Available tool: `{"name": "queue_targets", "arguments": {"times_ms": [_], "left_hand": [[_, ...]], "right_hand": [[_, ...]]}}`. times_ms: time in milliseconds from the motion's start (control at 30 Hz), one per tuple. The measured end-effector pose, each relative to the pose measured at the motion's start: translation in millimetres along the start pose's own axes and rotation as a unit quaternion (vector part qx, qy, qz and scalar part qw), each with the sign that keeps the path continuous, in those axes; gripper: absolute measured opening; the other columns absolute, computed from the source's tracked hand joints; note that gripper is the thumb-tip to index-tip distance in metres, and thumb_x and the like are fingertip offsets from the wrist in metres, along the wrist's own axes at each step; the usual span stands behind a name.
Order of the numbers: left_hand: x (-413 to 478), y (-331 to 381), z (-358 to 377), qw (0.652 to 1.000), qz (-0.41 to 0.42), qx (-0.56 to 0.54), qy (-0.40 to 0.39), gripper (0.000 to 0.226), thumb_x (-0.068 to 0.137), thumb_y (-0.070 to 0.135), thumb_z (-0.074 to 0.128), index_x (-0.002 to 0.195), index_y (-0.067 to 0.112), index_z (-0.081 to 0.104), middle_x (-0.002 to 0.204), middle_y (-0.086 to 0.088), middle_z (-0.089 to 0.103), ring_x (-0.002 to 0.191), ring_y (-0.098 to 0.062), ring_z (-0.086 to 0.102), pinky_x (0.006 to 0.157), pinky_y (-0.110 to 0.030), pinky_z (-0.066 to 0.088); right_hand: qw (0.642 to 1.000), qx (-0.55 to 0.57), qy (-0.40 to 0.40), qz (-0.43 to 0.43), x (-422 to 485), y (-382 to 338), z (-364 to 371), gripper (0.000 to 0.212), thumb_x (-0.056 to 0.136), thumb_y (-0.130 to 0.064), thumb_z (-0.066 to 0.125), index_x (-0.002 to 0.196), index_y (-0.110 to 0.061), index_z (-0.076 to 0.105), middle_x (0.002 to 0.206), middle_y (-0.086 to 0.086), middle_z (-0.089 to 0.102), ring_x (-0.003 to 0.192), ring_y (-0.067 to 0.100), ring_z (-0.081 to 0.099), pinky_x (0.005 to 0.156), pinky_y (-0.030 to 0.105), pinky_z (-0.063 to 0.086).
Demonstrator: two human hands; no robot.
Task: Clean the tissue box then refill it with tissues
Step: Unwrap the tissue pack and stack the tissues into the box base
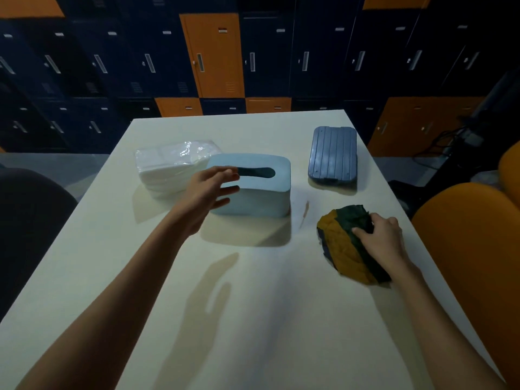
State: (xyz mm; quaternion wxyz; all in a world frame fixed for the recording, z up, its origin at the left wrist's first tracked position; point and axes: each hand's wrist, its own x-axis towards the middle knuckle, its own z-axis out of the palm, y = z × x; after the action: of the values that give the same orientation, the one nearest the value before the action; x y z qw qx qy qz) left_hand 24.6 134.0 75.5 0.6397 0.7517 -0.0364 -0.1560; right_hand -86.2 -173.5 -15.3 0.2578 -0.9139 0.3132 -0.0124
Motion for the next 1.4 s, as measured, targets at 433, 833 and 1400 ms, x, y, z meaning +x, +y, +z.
{"name": "queue_targets", "arguments": {"times_ms": [433, 833, 1400], "left_hand": [[59, 8, -17, 0.962, -0.04, 0.224, 0.152, 0.017, 0.09, 0.02, 0.054, 0.091, 0.004, 0.06, 0.085, -0.017, 0.051, 0.08, -0.023, 0.048, 0.067, -0.031, 0.037], [58, -2, -29, 0.942, -0.08, 0.288, 0.153, 0.028, 0.079, 0.03, 0.068, 0.074, 0.008, 0.052, 0.069, -0.007, 0.057, 0.062, -0.024, 0.055, 0.061, -0.035, 0.055], [3, -30, -27, 0.906, 0.194, 0.162, 0.339, 0.051, 0.087, 0.025, 0.072, 0.126, 0.007, 0.045, 0.124, -0.009, 0.059, 0.097, -0.015, 0.055, 0.07, -0.011, 0.045]], "right_hand": [[0.973, 0.207, -0.096, -0.016, 38, -152, 1, 0.048, 0.1, -0.035, 0.042, 0.124, 0.006, 0.051, 0.119, 0.023, 0.059, 0.09, 0.025, 0.056, 0.09, 0.043, 0.049], [0.947, 0.277, -0.165, 0.001, 40, -171, 16, 0.052, 0.095, -0.05, 0.041, 0.114, -0.004, 0.058, 0.117, 0.015, 0.061, 0.095, 0.025, 0.057, 0.079, 0.035, 0.045], [0.813, 0.452, -0.366, 0.006, 33, -200, -31, 0.067, 0.083, -0.078, 0.034, 0.13, -0.033, 0.048, 0.122, 0.013, 0.05, 0.107, 0.037, 0.054, 0.071, 0.056, 0.056]]}}
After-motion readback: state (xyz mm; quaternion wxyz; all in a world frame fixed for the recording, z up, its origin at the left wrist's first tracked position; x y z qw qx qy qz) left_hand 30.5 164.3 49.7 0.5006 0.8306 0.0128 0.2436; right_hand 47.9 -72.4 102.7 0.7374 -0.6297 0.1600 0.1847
